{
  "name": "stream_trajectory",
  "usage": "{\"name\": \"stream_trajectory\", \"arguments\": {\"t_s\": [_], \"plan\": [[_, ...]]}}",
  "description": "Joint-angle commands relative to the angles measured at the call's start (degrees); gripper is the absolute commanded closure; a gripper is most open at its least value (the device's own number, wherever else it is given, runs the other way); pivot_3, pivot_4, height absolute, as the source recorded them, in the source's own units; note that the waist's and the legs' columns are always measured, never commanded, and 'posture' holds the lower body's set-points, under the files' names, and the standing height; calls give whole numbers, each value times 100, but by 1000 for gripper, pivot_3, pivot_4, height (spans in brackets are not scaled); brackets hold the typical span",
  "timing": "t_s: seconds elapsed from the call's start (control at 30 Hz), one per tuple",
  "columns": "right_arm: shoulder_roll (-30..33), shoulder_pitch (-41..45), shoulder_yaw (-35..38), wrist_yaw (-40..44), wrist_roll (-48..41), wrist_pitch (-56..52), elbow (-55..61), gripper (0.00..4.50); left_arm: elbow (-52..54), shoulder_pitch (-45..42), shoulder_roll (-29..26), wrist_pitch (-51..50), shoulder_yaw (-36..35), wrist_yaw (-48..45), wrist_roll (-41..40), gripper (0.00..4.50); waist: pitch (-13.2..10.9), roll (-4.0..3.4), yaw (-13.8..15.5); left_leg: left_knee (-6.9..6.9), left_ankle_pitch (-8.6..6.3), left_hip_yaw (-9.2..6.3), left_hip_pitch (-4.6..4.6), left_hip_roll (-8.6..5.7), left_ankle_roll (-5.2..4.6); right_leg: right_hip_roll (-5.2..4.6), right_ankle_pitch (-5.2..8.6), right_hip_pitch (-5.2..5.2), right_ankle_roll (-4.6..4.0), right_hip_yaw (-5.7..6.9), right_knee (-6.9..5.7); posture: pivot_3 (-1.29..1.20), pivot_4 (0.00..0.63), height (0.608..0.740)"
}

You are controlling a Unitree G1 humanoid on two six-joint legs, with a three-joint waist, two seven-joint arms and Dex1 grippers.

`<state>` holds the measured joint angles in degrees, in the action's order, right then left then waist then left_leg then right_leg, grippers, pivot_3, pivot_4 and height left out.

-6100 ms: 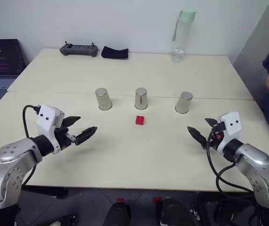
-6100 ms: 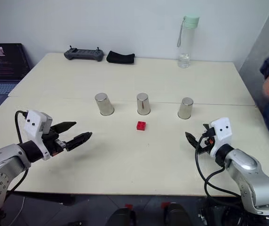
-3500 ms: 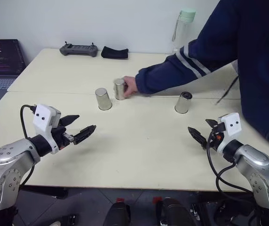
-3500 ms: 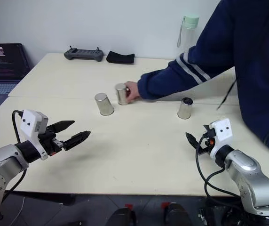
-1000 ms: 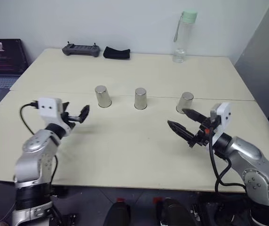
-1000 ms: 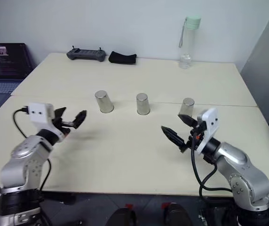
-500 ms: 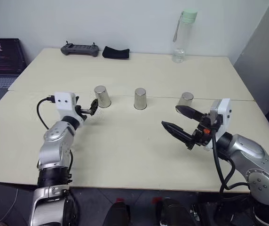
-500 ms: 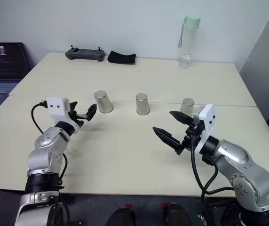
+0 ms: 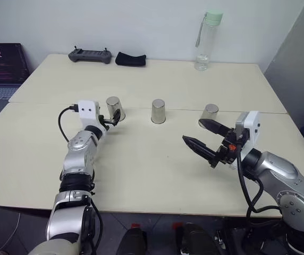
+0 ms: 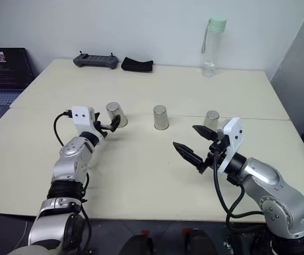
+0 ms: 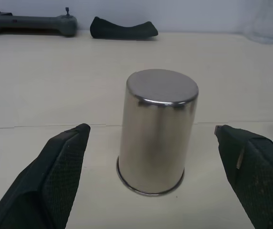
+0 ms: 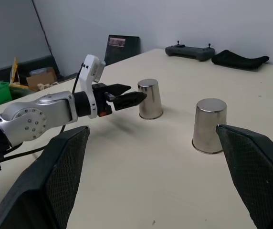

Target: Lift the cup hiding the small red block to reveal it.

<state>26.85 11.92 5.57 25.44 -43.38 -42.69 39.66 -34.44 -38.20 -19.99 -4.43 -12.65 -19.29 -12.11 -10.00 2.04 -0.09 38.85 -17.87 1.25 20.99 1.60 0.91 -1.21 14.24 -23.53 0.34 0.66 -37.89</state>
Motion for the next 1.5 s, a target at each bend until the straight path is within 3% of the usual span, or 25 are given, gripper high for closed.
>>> {"name": "stream_trajectory", "arguments": {"t_s": [0.03, 0.37, 0.67, 0.77, 1.13, 1.47, 1.5], "plan": [[62, -43, 59, -51, -31, 92, 197, 0, -489, -370, -49, 423, 5, 19, 118, 21, 0, 0, 1, 0, 0, 0, 0, 0, 0, 0, 0, 0, 0, 1, 0, 0, 150, 740], [20, -106, 56, -217, -53, 98, 213, 0, -1960, -1044, -18, 1048, -20, -179, 147, 21, -1, 1, -2, 0, 0, 1, 1, -1, 0, 2, 0, 0, 0, 3, 1, 0, 150, 740], [2, -151, 80, -359, -108, 87, 263, 0, -2430, -1175, -81, 1340, -33, -206, 168, 1729, -1, 1, -2, 0, 0, 1, 1, 0, 0, 1, 0, -1, 0, 4, 1, 0, 150, 740], [-5, -171, 71, -381, -114, 85, 274, 0, -2479, -1199, -109, 1378, -40, -214, 168, 1950, -1, 1, -3, 0, 0, 1, 1, 0, 0, 1, 0, 0, 0, 4, -1, 0, 150, 740], [-20, -238, 90, -445, -65, 118, 160, 0, -2260, -1115, -160, 1354, -15, -272, 170, 4444, -1, 1, -2, 0, 0, 2, 1, 0, 0, 1, 0, -1, 1, 4, 0, 0, 150, 740], [-6, -273, 42, -429, -31, 140, 157, 0, -1660, -755, -87, 1175, -11, -108, 176, 4493, -1, 1, -4, 0, 0, 1, 1, 1, 0, 0, 0, -1, 1, 3, 0, 0, 150, 740], [-4, -273, 38, -425, -27, 140, 158, 0, -1616, -737, -75, 1166, -24, -110, 155, 4106, -1, 1, -3, 0, 0, 1, 1, 1, 0, 0, 0, -1, 1, 3, -1, 0, 150, 740]]}}
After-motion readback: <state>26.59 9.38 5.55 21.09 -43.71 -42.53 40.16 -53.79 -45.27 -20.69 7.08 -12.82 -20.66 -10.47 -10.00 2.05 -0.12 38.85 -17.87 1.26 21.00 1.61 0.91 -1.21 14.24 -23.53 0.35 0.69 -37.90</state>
